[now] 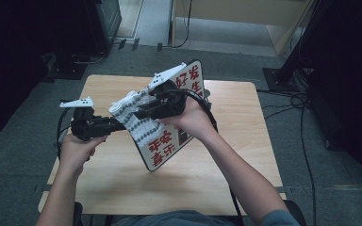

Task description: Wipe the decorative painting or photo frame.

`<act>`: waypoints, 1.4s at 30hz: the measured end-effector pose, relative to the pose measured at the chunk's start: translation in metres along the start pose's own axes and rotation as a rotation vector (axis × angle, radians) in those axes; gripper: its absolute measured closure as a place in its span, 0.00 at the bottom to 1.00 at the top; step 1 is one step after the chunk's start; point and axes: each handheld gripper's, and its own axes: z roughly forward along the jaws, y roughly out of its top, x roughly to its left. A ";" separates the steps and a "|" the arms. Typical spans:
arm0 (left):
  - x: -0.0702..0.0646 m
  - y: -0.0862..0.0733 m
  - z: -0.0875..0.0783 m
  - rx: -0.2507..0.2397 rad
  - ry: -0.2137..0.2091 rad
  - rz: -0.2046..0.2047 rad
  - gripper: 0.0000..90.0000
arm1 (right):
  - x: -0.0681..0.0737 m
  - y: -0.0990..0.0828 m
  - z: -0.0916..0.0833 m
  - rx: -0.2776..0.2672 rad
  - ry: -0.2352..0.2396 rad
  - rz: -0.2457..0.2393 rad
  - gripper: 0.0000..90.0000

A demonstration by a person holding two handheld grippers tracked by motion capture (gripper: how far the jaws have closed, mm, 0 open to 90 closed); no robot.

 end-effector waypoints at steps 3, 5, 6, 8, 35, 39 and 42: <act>-0.001 0.000 0.000 -0.004 0.000 -0.001 0.66 | 0.000 -0.001 0.001 0.003 0.000 -0.006 0.87; -0.001 0.000 0.000 -0.004 0.000 0.000 0.66 | 0.000 -0.002 0.001 0.003 -0.002 -0.008 0.87; -0.001 0.000 0.000 -0.004 0.000 0.000 0.66 | 0.000 -0.003 0.002 0.003 -0.001 -0.004 0.87; -0.001 0.000 0.000 -0.004 0.001 0.000 0.66 | 0.000 -0.005 0.002 0.006 0.003 -0.005 0.87; -0.001 0.000 0.001 -0.006 -0.001 -0.008 0.66 | -0.001 -0.025 0.011 0.020 0.008 -0.005 0.87; -0.001 0.000 0.001 -0.008 -0.001 -0.004 0.66 | -0.001 -0.029 0.013 0.019 0.009 -0.002 0.87; -0.001 0.000 0.001 -0.008 -0.001 -0.004 0.66 | -0.001 -0.032 0.015 0.022 0.009 0.000 0.87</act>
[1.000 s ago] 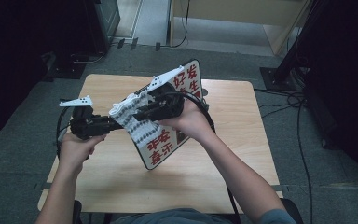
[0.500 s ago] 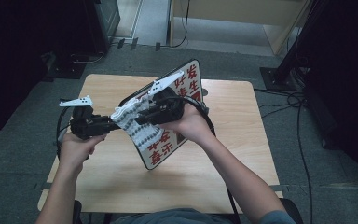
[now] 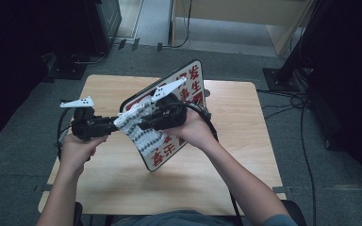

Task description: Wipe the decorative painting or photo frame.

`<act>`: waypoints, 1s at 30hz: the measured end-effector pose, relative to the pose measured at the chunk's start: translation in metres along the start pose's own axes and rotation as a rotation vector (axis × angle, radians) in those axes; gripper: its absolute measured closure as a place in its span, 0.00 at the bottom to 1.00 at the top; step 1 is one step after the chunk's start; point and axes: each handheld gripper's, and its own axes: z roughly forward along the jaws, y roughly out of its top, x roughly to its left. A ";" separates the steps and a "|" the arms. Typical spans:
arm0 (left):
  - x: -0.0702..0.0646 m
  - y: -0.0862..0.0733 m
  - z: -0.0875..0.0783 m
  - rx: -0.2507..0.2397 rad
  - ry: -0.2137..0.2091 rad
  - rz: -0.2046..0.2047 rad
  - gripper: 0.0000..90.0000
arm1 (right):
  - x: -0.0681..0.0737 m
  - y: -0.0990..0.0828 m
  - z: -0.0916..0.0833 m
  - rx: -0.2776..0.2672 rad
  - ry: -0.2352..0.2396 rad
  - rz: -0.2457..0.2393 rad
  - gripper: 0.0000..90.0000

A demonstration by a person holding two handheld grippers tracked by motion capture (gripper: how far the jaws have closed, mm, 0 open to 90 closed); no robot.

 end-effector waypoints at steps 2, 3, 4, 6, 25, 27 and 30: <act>0.000 0.000 0.000 0.000 0.001 -0.001 0.66 | 0.000 -0.002 0.001 0.003 0.002 0.002 0.87; 0.000 0.000 0.000 0.000 0.001 -0.001 0.66 | 0.000 -0.003 0.001 0.001 0.003 0.003 0.87; 0.000 0.000 0.000 0.000 0.001 -0.001 0.66 | -0.001 -0.004 0.002 0.004 0.002 0.000 0.87; 0.000 0.000 0.000 0.000 0.001 -0.002 0.66 | 0.000 -0.006 0.003 0.006 0.004 0.003 0.87; -0.001 0.000 0.001 0.008 0.002 0.005 0.66 | -0.001 -0.027 0.011 0.004 0.012 0.024 0.87; -0.001 0.000 0.001 0.008 0.003 0.006 0.67 | -0.002 -0.029 0.012 -0.001 0.013 0.027 0.87; -0.001 0.000 0.001 0.011 0.004 0.008 0.67 | -0.002 -0.032 0.012 0.001 0.014 0.033 0.87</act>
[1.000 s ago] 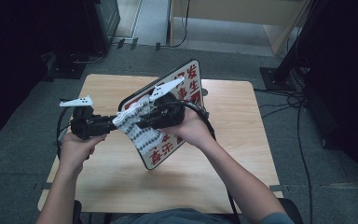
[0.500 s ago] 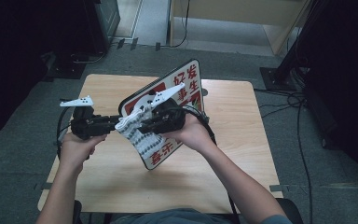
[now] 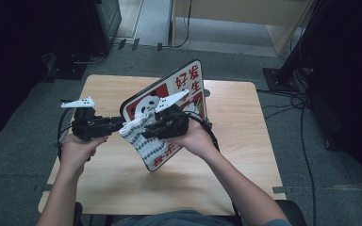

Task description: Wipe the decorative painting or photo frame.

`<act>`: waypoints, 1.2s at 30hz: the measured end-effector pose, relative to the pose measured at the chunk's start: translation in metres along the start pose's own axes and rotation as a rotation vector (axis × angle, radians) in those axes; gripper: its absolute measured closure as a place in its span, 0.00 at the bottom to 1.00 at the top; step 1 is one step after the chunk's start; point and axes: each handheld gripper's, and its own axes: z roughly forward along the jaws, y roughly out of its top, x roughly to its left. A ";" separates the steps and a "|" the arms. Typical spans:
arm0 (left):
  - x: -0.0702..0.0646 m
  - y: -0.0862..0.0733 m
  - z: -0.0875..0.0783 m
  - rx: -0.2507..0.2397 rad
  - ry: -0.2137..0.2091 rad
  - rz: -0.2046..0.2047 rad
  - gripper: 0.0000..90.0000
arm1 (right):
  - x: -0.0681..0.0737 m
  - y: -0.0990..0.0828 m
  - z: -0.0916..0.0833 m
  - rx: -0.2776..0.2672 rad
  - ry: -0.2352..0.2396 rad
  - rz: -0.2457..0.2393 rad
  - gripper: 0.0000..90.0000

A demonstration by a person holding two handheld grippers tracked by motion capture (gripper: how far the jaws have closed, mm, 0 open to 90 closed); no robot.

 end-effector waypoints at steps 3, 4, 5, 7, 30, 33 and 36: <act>0.000 0.000 0.001 0.002 0.001 0.001 0.67 | 0.000 -0.002 0.001 0.001 0.002 0.001 0.87; 0.000 0.000 0.001 0.001 0.000 0.001 0.67 | 0.000 -0.003 0.001 0.002 0.002 0.005 0.87; 0.000 0.000 0.001 0.001 0.000 0.000 0.67 | -0.001 -0.004 0.001 0.003 0.004 0.003 0.86; 0.000 0.000 0.001 0.000 -0.002 -0.001 0.67 | -0.001 -0.006 0.002 0.005 0.005 0.010 0.86; 0.000 -0.001 0.001 0.001 0.000 0.000 0.67 | -0.003 -0.027 0.012 0.031 0.000 -0.007 0.86; 0.000 -0.001 0.001 0.002 -0.002 0.000 0.67 | -0.003 -0.030 0.013 0.034 0.000 -0.010 0.87; 0.000 -0.001 0.001 0.002 -0.002 0.000 0.67 | -0.003 -0.036 0.016 0.036 0.001 -0.004 0.87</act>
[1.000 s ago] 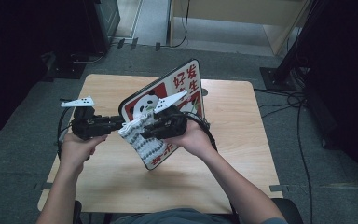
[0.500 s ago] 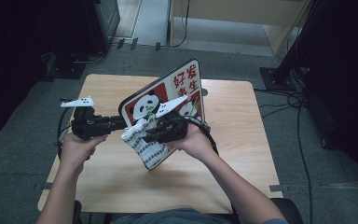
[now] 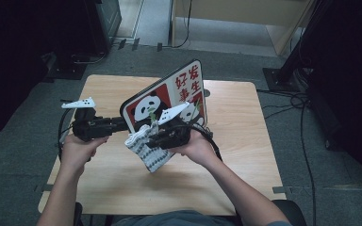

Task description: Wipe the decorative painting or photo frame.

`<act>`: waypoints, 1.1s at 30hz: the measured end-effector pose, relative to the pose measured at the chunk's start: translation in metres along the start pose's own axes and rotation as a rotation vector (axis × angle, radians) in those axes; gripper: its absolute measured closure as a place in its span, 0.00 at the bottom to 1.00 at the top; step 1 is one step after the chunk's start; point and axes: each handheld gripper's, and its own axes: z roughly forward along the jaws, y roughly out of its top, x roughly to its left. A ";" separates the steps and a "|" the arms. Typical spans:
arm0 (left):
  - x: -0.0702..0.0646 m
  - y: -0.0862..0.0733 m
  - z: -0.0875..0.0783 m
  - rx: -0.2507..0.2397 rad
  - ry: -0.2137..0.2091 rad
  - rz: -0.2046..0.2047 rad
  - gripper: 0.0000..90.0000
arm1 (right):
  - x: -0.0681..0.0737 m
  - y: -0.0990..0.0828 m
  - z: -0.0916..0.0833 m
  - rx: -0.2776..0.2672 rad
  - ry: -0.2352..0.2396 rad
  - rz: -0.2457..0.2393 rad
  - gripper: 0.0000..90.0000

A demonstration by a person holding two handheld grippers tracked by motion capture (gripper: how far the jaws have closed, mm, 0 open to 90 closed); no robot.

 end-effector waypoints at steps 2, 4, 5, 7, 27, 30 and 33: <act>0.000 0.000 0.000 0.000 -0.001 -0.002 0.67 | 0.000 -0.004 0.002 0.002 0.000 0.002 0.86; 0.000 0.000 0.000 0.000 -0.004 -0.003 0.67 | 0.000 -0.006 0.003 0.007 -0.001 0.005 0.87; 0.000 0.000 0.000 -0.001 -0.005 -0.004 0.67 | 0.000 -0.008 0.004 0.005 -0.001 0.005 0.86; 0.000 0.000 0.000 -0.002 -0.007 -0.006 0.67 | 0.000 -0.010 0.005 0.008 -0.003 0.006 0.86; 0.001 0.000 0.000 -0.002 -0.008 -0.009 0.67 | -0.004 -0.040 0.020 0.027 -0.008 0.012 0.86; 0.001 0.000 0.000 0.001 -0.010 -0.014 0.67 | -0.004 -0.046 0.023 0.039 -0.005 0.030 0.86; 0.002 0.000 0.000 0.002 -0.009 -0.017 0.67 | -0.004 -0.052 0.026 0.051 -0.003 0.034 0.86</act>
